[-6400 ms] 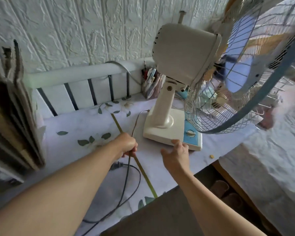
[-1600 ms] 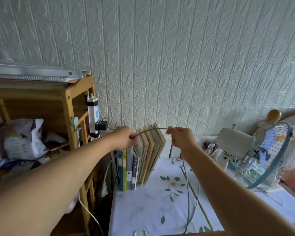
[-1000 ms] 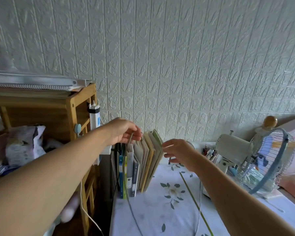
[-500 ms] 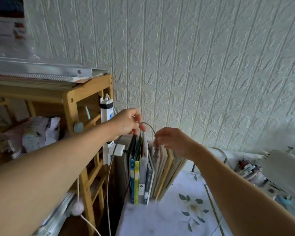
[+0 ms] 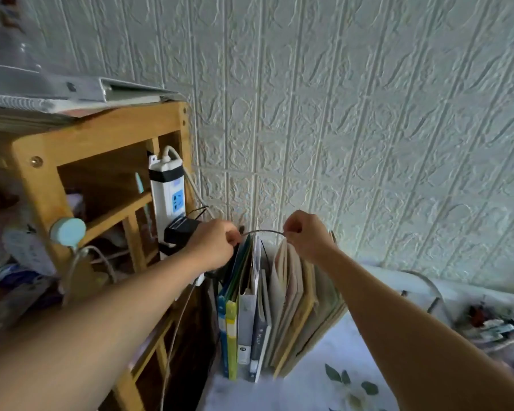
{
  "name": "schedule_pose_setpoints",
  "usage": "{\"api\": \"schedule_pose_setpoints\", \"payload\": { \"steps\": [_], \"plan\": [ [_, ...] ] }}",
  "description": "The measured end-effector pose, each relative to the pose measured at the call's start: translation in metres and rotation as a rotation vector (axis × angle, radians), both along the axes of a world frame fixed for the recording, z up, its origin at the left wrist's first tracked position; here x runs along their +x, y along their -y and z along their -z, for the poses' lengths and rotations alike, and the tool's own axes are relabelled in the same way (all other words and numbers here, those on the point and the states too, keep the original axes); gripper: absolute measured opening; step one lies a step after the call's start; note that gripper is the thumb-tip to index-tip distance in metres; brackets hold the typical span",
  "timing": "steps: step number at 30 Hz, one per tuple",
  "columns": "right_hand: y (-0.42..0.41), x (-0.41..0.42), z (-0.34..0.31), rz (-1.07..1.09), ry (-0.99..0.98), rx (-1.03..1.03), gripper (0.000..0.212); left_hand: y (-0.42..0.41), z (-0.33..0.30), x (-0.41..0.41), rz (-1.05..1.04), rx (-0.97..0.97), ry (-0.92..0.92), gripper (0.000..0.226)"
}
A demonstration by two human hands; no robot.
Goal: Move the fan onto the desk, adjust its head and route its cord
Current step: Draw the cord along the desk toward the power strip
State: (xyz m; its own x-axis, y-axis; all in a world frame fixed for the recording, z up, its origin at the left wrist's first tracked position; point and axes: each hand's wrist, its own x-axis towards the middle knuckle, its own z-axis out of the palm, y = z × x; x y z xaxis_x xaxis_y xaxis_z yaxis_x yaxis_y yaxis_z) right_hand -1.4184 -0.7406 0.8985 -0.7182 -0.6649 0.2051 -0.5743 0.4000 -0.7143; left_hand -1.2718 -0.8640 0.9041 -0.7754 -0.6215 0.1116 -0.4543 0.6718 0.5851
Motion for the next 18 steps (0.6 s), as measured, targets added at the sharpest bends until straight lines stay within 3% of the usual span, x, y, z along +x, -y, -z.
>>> {"api": "schedule_pose_setpoints", "payload": {
  "steps": [9,18],
  "plan": [
    [0.028,-0.017,0.041,-0.066,0.035,0.145,0.015,0.008,0.028,-0.009,-0.054,0.014,0.142,0.032],
    [0.0,-0.014,0.023,0.004,0.07,0.072,0.028,-0.001,0.025,0.0,-0.081,0.012,0.153,0.037]
  ]
}}
